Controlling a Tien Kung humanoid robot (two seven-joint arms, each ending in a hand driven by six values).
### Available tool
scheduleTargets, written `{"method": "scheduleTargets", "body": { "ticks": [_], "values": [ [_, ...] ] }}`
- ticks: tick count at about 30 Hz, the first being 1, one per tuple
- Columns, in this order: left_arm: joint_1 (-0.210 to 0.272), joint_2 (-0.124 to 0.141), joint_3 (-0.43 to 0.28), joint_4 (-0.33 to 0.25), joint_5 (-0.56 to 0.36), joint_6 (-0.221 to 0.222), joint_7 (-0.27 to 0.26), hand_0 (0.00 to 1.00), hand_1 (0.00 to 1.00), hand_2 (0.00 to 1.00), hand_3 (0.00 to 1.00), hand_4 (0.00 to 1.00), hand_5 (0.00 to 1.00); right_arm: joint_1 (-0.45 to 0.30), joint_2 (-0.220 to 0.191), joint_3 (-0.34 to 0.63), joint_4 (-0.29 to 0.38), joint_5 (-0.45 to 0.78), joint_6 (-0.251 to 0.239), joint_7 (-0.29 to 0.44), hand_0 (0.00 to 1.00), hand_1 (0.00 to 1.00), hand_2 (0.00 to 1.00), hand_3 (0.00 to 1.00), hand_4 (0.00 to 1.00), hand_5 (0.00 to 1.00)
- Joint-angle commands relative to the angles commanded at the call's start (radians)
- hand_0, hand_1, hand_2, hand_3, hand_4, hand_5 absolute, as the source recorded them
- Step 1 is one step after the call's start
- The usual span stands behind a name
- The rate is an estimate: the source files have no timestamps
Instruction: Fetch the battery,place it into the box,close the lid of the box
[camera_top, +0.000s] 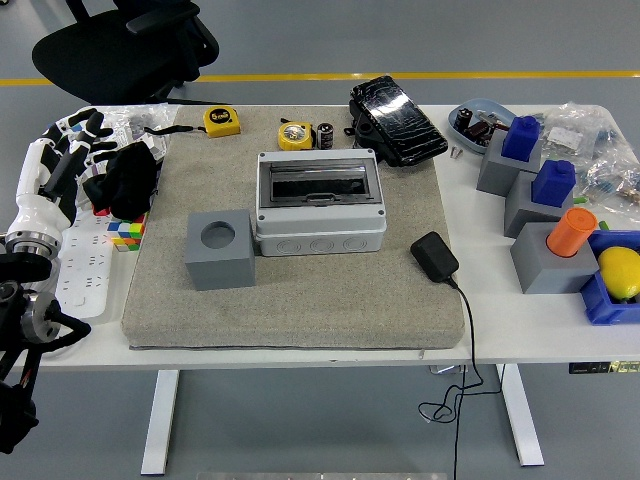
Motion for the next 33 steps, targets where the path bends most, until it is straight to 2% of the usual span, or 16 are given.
{"method": "scheduleTargets", "body": {
  "ticks": [8, 14, 33],
  "values": [
    [-0.01, -0.004, 0.007, -0.006, -0.001, 0.0, 0.001, 0.52, 0.537, 0.549, 0.679, 0.998, 0.543, 0.001, -0.005, -0.01, -0.001, 0.005, 0.001, -0.005, 0.578, 0.627, 0.657, 0.554, 0.946, 0.5],
    [-0.014, 0.003, -0.002, -0.007, 0.0, 0.001, 0.0, 0.521, 0.543, 0.553, 0.681, 0.998, 0.548, 0.005, -0.003, 0.023, 0.008, -0.025, 0.001, 0.0, 0.578, 0.628, 0.656, 0.552, 0.944, 0.5],
    [-0.01, 0.001, 0.0, -0.003, 0.004, 0.0, 0.0, 0.517, 0.534, 0.547, 0.681, 0.998, 0.55, 0.003, -0.004, -0.006, 0.003, -0.008, 0.007, -0.015, 0.578, 0.628, 0.656, 0.552, 0.937, 0.495]
  ]
}}
